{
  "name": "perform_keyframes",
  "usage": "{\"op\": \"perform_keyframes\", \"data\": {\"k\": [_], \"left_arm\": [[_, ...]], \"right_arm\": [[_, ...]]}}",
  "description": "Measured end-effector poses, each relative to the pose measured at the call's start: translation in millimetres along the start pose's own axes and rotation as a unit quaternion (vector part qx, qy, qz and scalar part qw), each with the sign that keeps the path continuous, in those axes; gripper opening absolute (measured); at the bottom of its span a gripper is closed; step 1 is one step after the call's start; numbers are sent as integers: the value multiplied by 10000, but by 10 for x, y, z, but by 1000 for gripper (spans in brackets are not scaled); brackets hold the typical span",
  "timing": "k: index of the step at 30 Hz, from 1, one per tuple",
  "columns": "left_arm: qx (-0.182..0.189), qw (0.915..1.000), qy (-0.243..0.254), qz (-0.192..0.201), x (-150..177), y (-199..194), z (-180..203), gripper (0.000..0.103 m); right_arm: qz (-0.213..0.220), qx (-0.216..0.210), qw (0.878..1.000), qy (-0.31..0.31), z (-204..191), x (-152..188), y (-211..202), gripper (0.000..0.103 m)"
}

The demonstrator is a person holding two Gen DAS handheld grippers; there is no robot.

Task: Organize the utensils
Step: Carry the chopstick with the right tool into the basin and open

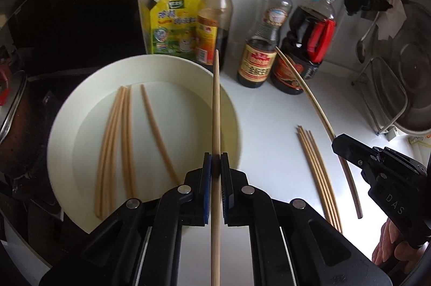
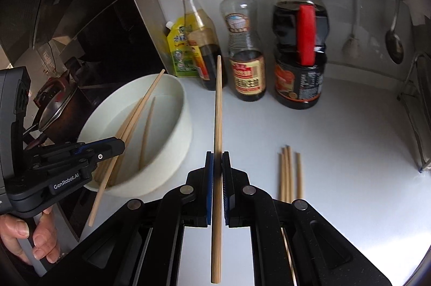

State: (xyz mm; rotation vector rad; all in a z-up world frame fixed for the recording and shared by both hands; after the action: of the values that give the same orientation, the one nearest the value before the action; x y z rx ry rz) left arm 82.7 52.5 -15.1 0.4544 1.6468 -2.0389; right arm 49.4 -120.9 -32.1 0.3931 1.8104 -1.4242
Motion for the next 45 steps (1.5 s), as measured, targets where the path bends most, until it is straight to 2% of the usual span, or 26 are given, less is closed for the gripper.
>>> {"op": "perform_keyframes", "data": {"k": [7, 13, 18, 27, 39, 40, 42, 45], "left_arm": [[-282, 9994, -127, 135, -312, 34, -616, 7], [-432, 9988, -239, 7, -481, 199, -990, 7], [-499, 9978, -361, -228, -531, 420, -1185, 7], [-524, 9960, -390, -604, -511, 744, -1308, 7], [-557, 9937, -492, -843, -495, 912, -1419, 8], [-578, 9934, -517, -840, -494, 906, -1434, 8], [-570, 9933, -576, -819, -499, 887, -1453, 21], [-571, 9940, -612, -709, -526, 832, -1464, 34]], "right_arm": [[-28, -337, 9990, -276, -511, -517, 440, 6], [-294, -523, 9976, -337, -870, -787, 907, 6], [-640, -637, 9951, -415, -1100, -819, 1255, 6], [-1144, -643, 9909, -294, -1207, -725, 1648, 6], [-1277, -614, 9895, -265, -1162, -676, 1704, 6], [-1271, -597, 9897, -267, -1161, -678, 1693, 6], [-1278, -557, 9899, -270, -1157, -678, 1668, 7], [-1218, -498, 9909, -277, -1147, -689, 1616, 8]]}}
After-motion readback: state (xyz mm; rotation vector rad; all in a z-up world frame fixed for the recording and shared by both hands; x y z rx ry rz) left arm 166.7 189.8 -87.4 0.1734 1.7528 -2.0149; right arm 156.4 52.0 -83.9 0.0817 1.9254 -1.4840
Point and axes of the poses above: each gripper's, at about its wrist camera, not at the fingertips, and y roughly the way its jaws point, z to its right, x to its underside, the point moved 1 cm from there along y, roughly the way its jaws point, and after that the axes turned 15 degrees about -y, right-handed, at the moved point
